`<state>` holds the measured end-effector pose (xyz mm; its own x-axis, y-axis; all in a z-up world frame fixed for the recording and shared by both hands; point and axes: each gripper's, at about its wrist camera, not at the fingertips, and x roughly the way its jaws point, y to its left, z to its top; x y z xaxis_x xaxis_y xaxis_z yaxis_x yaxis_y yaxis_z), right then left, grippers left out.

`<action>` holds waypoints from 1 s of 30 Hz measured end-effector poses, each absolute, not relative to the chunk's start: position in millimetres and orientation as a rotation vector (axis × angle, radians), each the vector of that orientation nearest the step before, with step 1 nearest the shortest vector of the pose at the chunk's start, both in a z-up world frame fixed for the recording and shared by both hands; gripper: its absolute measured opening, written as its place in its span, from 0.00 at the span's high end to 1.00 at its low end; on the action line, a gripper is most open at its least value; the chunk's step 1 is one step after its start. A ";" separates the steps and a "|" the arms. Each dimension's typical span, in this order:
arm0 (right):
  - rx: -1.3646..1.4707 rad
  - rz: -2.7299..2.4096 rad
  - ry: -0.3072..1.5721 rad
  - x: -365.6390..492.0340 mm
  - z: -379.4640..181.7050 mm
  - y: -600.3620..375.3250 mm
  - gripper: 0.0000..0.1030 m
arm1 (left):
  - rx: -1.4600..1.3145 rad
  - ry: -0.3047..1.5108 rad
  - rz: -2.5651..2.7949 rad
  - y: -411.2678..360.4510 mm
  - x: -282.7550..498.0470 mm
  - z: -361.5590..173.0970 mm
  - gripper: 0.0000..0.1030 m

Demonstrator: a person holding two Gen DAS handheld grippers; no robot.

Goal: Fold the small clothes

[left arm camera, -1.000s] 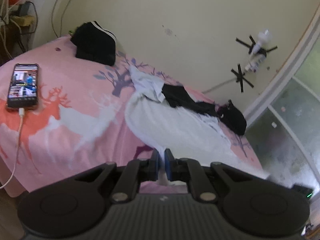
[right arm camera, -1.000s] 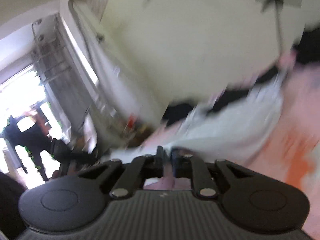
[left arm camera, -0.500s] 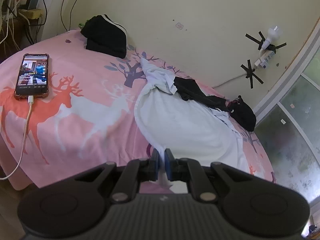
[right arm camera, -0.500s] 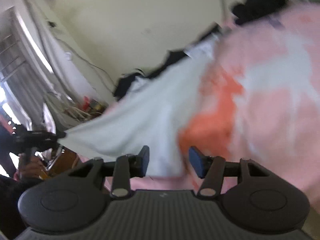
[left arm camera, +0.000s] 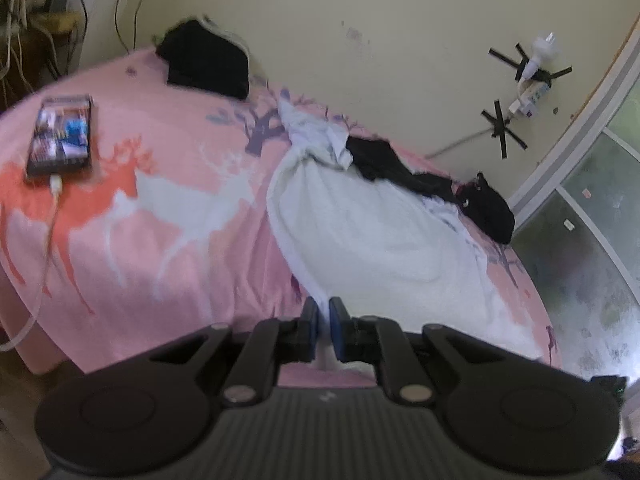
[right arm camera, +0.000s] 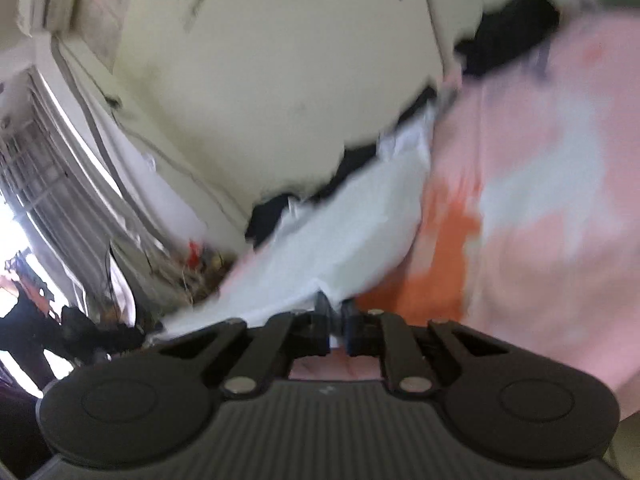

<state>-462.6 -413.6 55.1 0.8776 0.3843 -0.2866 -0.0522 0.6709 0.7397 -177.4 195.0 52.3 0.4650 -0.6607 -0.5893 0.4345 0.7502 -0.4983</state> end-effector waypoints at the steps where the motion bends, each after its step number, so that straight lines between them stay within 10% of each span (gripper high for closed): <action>1: 0.795 0.245 0.446 -465.9 63.8 -418.6 0.94 | -0.302 0.870 -0.692 192.6 -175.2 46.6 0.92; 17: 0.689 0.174 0.398 -250.6 127.4 -461.8 0.93 | -0.397 0.709 -0.688 155.0 -24.8 118.1 0.92; 19: 0.669 0.047 0.443 -197.7 122.5 -465.8 0.88 | -0.352 0.701 -0.612 131.4 4.5 119.8 0.92; 22: 0.525 -0.124 0.533 -157.6 108.3 -461.7 0.22 | -0.322 0.751 -0.687 103.5 11.4 110.7 0.86; 25: 0.513 -0.083 0.563 -171.4 100.6 -462.1 0.28 | -0.190 0.709 -0.713 98.4 -19.0 98.8 0.62; 30: 0.510 0.455 0.582 -209.5 115.3 -397.5 0.31 | -0.168 0.752 -0.709 118.1 -45.6 71.0 0.58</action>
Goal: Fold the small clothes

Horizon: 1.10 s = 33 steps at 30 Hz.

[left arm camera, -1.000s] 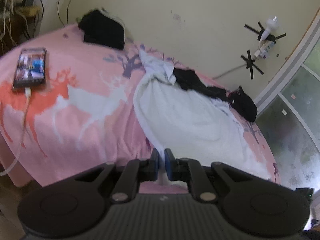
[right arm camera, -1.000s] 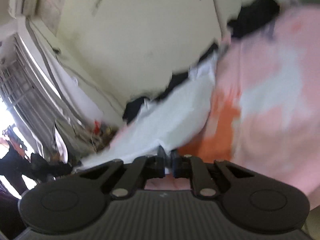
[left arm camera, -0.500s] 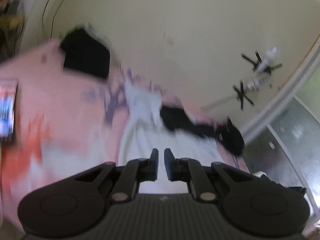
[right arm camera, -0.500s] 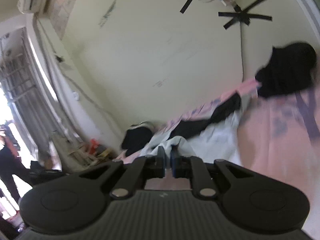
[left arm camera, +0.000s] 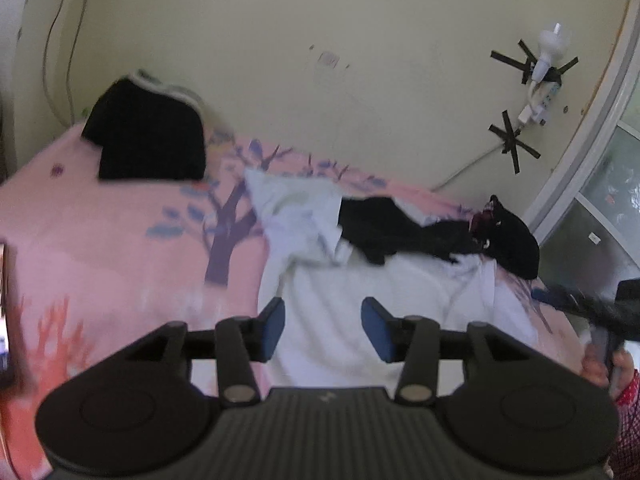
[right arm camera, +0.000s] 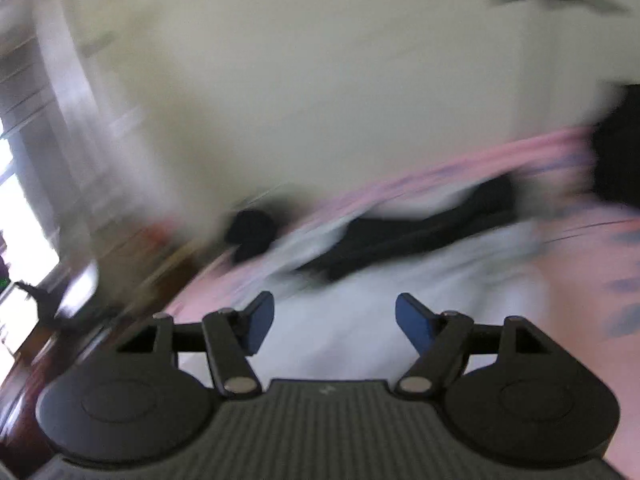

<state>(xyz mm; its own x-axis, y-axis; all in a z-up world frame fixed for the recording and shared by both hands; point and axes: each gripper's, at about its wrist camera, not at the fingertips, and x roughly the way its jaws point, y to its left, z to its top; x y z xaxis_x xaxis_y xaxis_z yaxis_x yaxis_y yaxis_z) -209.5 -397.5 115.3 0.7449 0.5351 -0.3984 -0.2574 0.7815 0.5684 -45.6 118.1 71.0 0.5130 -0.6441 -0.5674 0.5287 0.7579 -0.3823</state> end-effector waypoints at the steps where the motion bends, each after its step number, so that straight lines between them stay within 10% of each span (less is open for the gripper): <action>1: 0.440 0.547 0.604 -213.1 116.1 -372.1 0.31 | -0.175 0.758 -0.705 123.6 -48.0 68.3 0.58; 10: -0.074 1.060 0.774 -205.9 82.2 -209.8 0.32 | -0.207 0.777 -0.656 147.3 -53.3 54.1 0.56; 14: -0.093 1.034 0.827 -188.6 77.7 -205.7 0.97 | -0.222 0.758 -0.640 163.9 -58.2 53.6 0.53; 19: -0.072 0.959 0.685 -131.5 123.5 -216.1 0.97 | -0.280 0.753 -0.594 179.7 -49.6 51.0 0.53; 22: -0.198 0.780 0.576 -73.2 131.8 -199.3 0.91 | -0.329 0.745 -0.592 180.9 -44.1 52.9 0.53; 24: -0.219 0.662 0.602 -36.9 123.4 -194.4 0.24 | -0.335 0.736 -0.598 174.9 -41.8 56.3 0.53; 33: 0.029 0.436 0.505 -87.4 147.5 -324.3 0.23 | -0.231 0.753 -0.692 106.6 -6.5 52.8 0.49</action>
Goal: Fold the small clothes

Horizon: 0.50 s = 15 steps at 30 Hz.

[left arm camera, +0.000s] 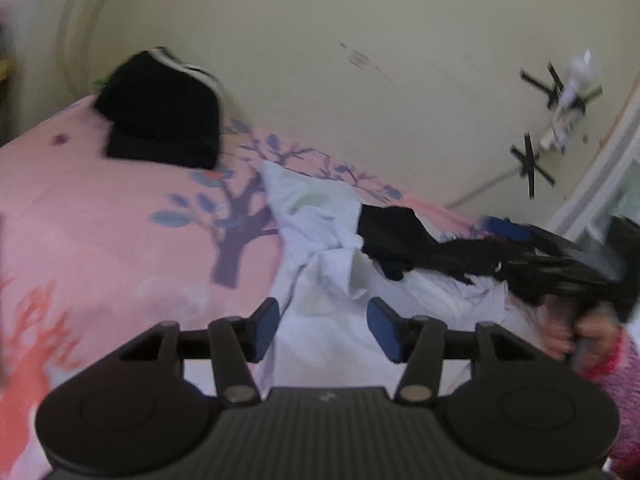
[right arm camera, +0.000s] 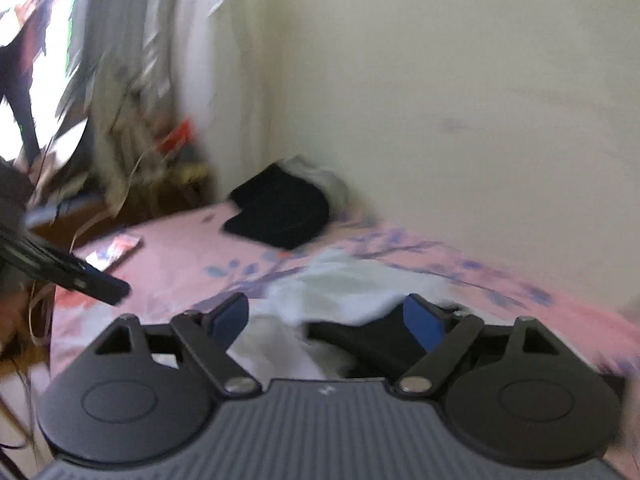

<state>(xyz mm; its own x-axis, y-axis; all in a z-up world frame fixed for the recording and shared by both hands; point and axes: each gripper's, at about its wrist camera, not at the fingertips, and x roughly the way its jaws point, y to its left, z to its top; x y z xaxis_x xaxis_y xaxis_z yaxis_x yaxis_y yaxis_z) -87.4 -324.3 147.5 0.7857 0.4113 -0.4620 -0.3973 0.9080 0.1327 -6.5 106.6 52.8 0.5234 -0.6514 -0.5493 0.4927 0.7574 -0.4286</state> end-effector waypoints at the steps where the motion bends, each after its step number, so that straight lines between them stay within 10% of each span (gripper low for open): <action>1: 0.062 0.373 0.505 -102.9 146.9 -350.7 0.23 | -0.206 0.756 -0.694 96.4 -1.4 49.5 0.48; 8: 0.248 -0.003 0.613 -182.9 105.6 -461.6 0.21 | -0.063 0.809 -0.751 26.6 34.2 30.0 0.53; 10: 0.264 -0.038 0.646 -193.7 91.0 -466.3 0.21 | -0.027 0.812 -0.754 9.5 40.6 23.9 0.72; 11: 0.270 -0.044 0.663 -196.4 82.6 -464.3 0.27 | -0.010 0.820 -0.745 3.2 43.7 20.8 0.84; 14: 0.281 -0.034 0.744 -200.4 59.9 -448.9 1.00 | -0.030 0.825 -0.671 1.6 52.8 14.0 0.97; 15: 0.285 -0.036 0.743 -206.7 57.4 -445.8 1.00 | -0.057 0.815 -0.648 7.5 54.9 14.8 0.97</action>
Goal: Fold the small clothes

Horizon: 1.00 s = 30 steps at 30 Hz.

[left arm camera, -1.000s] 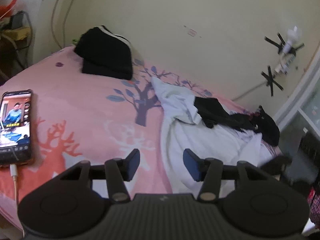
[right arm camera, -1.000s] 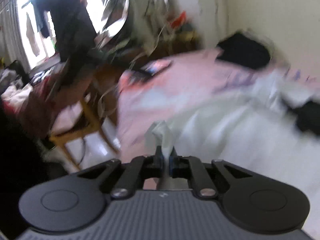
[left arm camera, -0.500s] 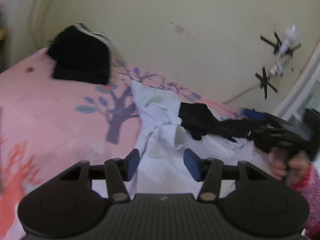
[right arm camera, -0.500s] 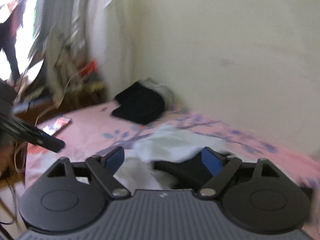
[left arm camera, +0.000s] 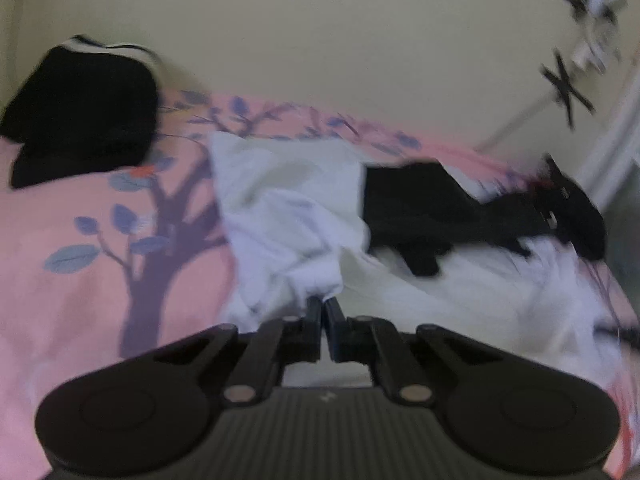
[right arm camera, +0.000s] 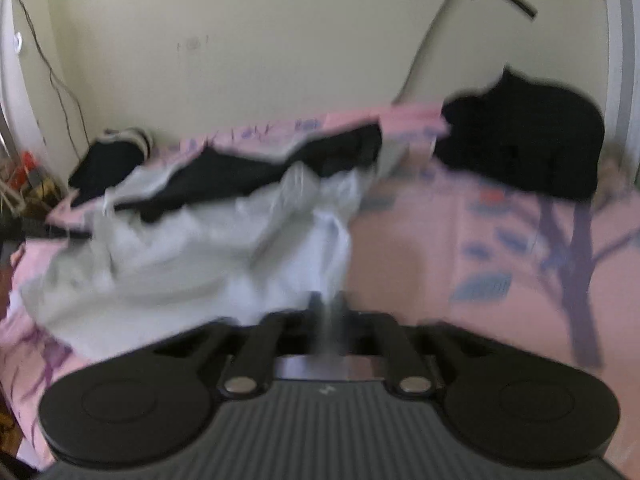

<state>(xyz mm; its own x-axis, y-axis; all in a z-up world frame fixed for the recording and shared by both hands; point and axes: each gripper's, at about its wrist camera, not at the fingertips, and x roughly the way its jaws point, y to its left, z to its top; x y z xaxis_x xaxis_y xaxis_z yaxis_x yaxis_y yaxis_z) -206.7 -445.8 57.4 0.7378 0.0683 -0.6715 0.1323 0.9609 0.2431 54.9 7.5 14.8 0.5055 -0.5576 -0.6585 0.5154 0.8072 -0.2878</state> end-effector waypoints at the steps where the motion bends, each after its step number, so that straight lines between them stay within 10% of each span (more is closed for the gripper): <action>1: 0.283 -0.049 0.715 -216.5 58.6 -442.6 1.00 | -0.095 0.809 -0.620 16.4 57.1 16.3 0.97; 7: 0.340 -0.166 0.701 -259.7 62.0 -450.3 1.00 | -0.203 0.790 -0.507 59.2 58.1 22.7 0.96; 10: 0.237 -0.206 0.695 -256.1 66.6 -446.1 0.54 | -0.223 0.822 -0.498 67.1 58.5 20.3 0.84; 30: 0.441 0.085 0.687 -67.6 52.9 -389.2 0.66 | -0.049 0.926 -0.684 -17.4 55.6 5.2 0.83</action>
<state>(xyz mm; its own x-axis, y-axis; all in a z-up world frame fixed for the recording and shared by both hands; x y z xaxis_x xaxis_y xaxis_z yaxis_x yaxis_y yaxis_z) -67.6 -389.2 52.9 0.7733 0.2189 -0.5950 0.0678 0.9046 0.4209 55.6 -17.4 5.2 0.4080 -0.5626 -0.7190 0.5217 0.7900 -0.3221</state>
